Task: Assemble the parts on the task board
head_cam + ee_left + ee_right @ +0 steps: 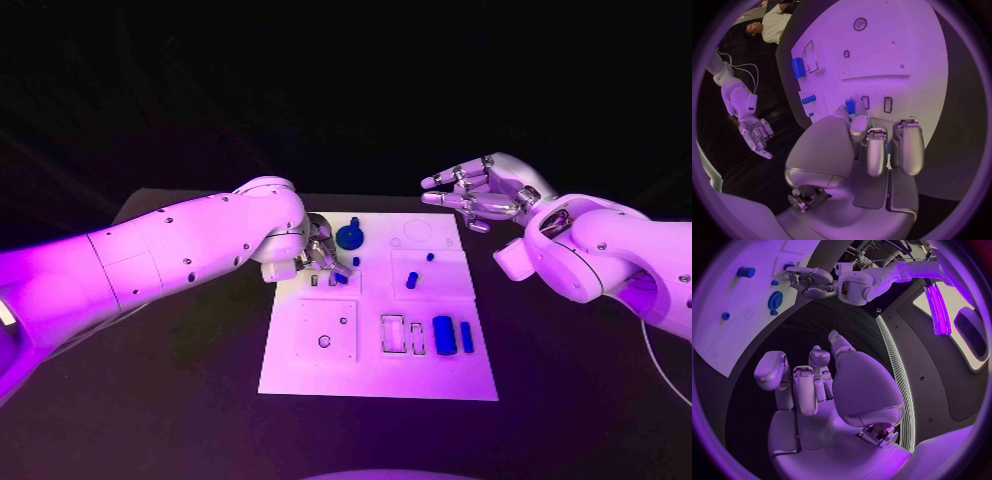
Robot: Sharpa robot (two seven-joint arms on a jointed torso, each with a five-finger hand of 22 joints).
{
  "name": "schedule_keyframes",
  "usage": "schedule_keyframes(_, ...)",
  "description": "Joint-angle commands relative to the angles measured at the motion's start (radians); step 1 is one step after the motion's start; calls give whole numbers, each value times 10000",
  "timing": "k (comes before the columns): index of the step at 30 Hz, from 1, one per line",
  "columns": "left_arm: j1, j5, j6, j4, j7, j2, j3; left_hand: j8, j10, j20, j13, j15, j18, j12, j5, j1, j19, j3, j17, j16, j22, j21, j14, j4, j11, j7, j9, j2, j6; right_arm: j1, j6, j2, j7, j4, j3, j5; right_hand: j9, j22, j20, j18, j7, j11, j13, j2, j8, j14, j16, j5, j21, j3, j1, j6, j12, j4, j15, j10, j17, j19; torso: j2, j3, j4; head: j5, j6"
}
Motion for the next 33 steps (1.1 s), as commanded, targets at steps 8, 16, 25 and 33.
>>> schedule_keyframes(8,-14,-70,-623,232,324,-287,29,308,79,51,56,53,-165,0,-63,-1312,419,4120,2629,24,1283,-58,1048,-1812,-40,-23,634,-1278,5,-10,237,34,-17,-47,-16,-62,1,-51,2,98,-10,7,-32,70,26,703,-72,-44,-64,-51,5,20,-60,4,-40,-16,1067,-105,-8,10,21,13,-53)
schedule_keyframes(16,-147,-526,-1489,742,479,-610,32,381,101,37,32,39,-171,-17,-66,-1507,441,4501,2629,24,1318,-43,1048,-2023,-58,-36,794,-1384,7,-13,280,13,-2,-73,-25,-62,-1,-61,2,99,-8,9,-46,69,22,701,-76,-45,-71,-58,-2,12,-74,7,-39,-25,1063,-110,-18,8,8,86,-28)
schedule_keyframes(25,-309,-1183,-1800,1055,389,-754,31,404,121,34,43,39,-178,-4,-79,-1585,455,4599,2629,24,1343,-26,1048,-2078,-60,-38,848,-1430,8,-18,308,-4,15,-93,-34,-62,-2,-80,2,102,-6,11,-53,67,18,700,-80,-47,-83,-69,-12,4,-79,13,-38,-30,1059,-119,-7,-4,10,126,-73)
schedule_keyframes(33,-396,-1479,-1608,1073,171,-726,29,420,149,32,71,38,-183,26,-88,-1637,466,4650,2629,24,1365,-10,1048,-2112,-65,-46,882,-1463,16,-23,316,-1,24,-100,-40,-62,-3,-92,3,104,-4,13,-58,69,16,701,-79,-48,-91,-78,-24,-2,-83,20,-36,-32,1062,-125,3,-8,-9,191,-83)
